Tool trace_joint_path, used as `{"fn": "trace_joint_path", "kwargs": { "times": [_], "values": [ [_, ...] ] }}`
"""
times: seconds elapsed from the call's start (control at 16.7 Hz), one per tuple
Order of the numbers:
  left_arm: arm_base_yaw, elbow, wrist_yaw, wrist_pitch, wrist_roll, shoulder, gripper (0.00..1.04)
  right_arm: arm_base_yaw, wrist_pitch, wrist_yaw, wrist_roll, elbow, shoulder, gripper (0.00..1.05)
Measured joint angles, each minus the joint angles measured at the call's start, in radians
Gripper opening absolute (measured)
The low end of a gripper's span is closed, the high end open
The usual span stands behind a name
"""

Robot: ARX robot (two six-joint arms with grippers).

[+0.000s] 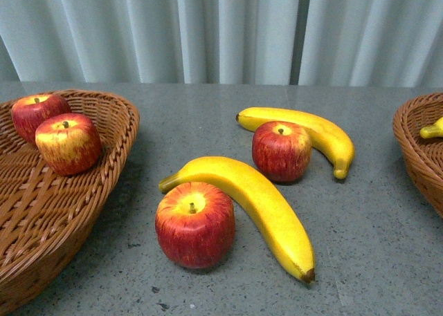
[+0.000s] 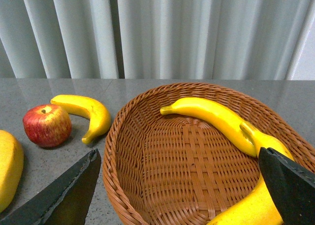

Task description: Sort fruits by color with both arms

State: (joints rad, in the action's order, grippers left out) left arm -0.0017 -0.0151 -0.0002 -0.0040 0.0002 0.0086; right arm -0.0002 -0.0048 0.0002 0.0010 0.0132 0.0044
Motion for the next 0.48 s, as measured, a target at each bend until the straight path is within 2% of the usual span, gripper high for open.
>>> {"fn": "trace_joint_path", "kwargs": {
  "times": [0.48],
  "values": [
    [0.0, 0.0, 0.0, 0.0, 0.0, 0.0, 0.98, 0.0, 0.0, 0.0, 0.0, 0.0, 0.0, 0.98]
  ]
}}
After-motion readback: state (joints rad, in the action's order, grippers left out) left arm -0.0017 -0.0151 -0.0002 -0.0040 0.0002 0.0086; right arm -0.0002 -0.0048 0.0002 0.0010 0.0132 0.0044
